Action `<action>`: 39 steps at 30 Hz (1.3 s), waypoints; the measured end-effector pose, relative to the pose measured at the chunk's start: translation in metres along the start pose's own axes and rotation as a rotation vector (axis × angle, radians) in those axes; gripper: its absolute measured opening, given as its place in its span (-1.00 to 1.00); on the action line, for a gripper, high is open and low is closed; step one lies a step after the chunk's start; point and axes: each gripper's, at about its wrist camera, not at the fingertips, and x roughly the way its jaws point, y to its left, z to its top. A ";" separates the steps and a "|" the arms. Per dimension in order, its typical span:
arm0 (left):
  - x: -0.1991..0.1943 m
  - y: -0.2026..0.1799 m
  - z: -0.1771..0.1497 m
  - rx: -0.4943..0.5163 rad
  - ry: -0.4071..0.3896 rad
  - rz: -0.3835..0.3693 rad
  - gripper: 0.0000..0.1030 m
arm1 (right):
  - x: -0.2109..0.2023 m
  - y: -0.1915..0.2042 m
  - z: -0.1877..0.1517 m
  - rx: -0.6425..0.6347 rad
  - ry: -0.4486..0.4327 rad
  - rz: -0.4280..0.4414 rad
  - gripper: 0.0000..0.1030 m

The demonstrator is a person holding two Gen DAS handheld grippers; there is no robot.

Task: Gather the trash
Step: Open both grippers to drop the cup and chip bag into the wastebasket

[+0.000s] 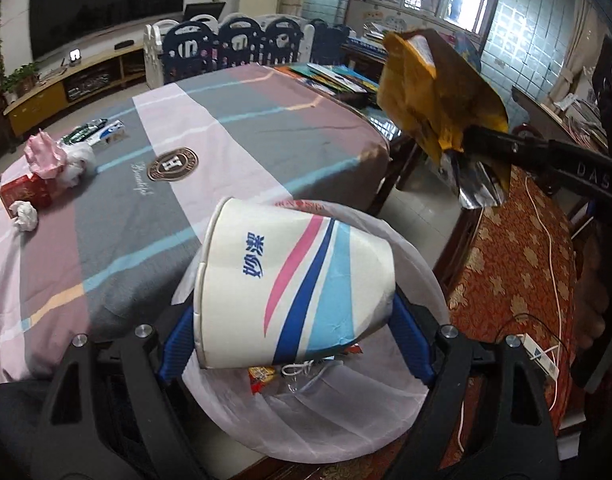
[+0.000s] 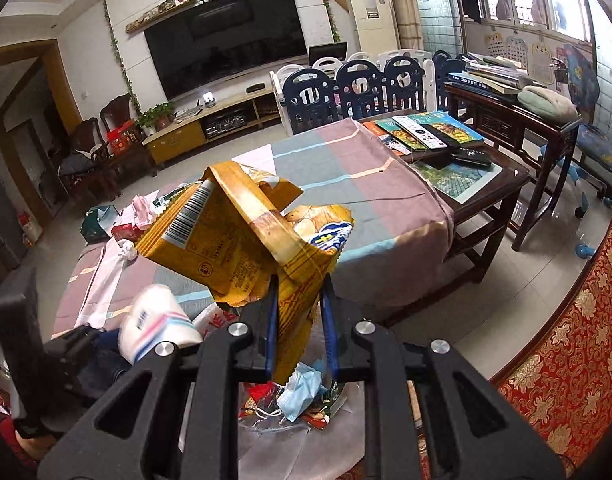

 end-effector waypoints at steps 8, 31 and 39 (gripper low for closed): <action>0.003 0.003 -0.003 0.015 0.017 0.039 0.82 | 0.012 -0.001 -0.011 0.010 0.053 -0.010 -0.61; -0.018 0.038 0.000 -0.149 -0.072 0.176 0.83 | 0.035 0.000 -0.028 0.029 0.161 -0.026 0.11; -0.019 0.071 -0.008 -0.214 -0.079 0.348 0.84 | 0.043 0.010 -0.031 0.020 0.178 -0.015 0.17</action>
